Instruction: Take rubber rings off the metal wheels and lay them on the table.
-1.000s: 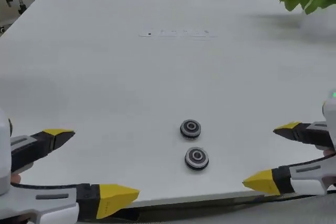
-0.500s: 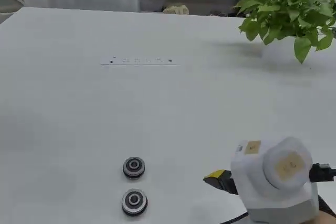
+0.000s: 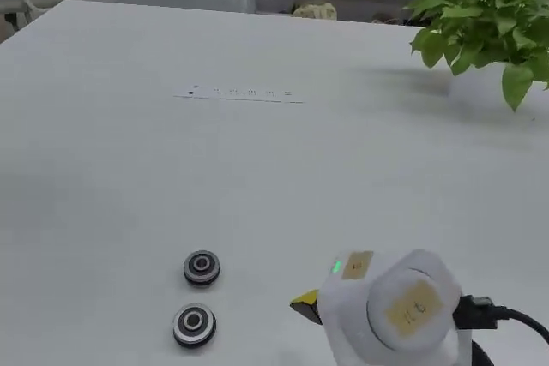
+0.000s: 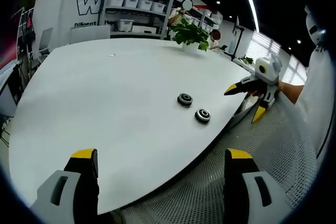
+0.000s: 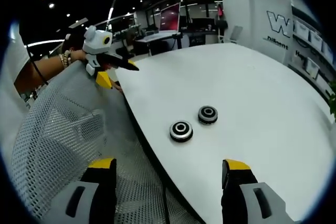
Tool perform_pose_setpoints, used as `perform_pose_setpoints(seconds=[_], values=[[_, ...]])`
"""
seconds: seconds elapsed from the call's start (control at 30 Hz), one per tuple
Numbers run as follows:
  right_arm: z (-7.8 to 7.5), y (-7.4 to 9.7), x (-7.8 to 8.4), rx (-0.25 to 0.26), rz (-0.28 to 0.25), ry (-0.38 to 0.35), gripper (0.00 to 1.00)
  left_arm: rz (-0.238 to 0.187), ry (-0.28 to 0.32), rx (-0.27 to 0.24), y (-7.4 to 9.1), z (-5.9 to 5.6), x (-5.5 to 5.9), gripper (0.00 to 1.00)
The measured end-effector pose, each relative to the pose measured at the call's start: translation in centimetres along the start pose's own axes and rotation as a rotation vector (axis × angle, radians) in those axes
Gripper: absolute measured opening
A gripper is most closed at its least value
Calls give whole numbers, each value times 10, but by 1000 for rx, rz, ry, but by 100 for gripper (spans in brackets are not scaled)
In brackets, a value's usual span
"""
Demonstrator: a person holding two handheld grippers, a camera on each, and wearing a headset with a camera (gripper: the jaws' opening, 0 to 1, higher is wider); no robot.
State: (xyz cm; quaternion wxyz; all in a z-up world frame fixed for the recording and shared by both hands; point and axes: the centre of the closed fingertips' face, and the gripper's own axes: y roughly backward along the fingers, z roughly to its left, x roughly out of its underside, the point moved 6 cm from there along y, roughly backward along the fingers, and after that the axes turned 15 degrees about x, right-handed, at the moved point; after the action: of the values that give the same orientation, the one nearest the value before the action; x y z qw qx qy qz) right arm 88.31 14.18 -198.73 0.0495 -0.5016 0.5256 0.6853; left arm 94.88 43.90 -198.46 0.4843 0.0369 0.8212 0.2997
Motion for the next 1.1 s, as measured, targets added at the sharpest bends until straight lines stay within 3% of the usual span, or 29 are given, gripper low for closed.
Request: perform_pose_setpoints(seconds=[0.1,0.2,0.43,0.53,0.63,0.77,0.9,1.0,1.1], values=[[1,0,0,-7,-7,2,80,-3,15,-23,2,3,2,99],[2,0,0,-29,-7,-6,81,-50,19,-60,7,9,0,99],[0,-1,-1,-21,-10,-23,81,-76,12,-45,7,8,-2,99],[-10,-1,2,50,6,-47,85,-103,22,-43,7,6,-3,99],[-17,0,2,76,-5,-128,85,-131,10,-16,6,3,-8,99],[-20,1,3,102,3,-117,84,-98,-24,-7,4,1,-8,99],[-20,1,3,115,10,-103,84,-81,-47,49,-1,-5,-9,99],[-20,0,3,111,15,-113,84,-52,-90,63,-3,-7,-10,99],[-17,-1,4,102,31,-82,83,-54,-107,73,-3,-9,-12,99]])
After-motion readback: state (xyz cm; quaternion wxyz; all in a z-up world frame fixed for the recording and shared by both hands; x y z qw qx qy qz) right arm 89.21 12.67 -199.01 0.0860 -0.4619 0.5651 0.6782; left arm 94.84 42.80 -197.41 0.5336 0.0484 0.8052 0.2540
